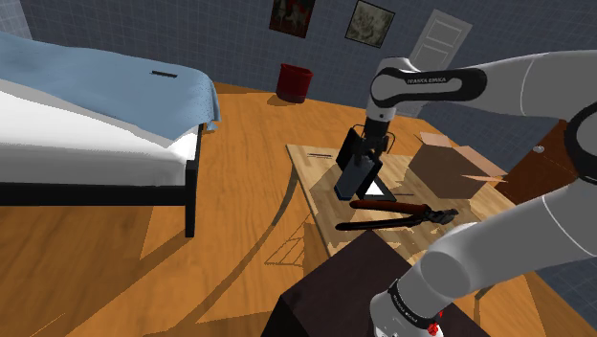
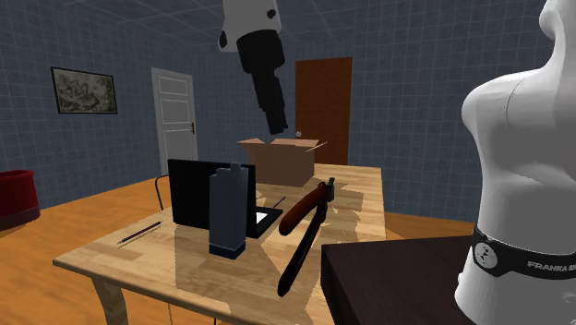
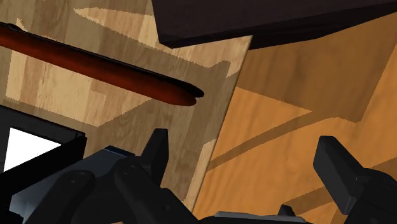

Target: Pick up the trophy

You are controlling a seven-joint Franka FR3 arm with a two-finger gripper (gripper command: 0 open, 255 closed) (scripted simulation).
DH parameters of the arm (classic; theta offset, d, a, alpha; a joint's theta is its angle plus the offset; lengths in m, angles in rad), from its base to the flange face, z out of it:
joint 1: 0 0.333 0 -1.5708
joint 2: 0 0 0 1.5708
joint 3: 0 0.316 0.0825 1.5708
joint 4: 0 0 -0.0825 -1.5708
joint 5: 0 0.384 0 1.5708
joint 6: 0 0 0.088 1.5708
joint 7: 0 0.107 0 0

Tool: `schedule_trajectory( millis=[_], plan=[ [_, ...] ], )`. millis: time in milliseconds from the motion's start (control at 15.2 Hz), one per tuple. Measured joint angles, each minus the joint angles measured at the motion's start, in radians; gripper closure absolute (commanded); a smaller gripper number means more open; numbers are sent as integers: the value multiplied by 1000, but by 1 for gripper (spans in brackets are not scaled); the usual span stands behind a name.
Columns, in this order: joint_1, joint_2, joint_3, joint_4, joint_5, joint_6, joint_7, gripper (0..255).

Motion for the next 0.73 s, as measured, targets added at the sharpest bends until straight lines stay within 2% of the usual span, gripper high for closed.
schedule_trajectory(
  millis=[726],
  plan=[
    [-93,339,-119,226,40,147,-38,0]
  ],
)
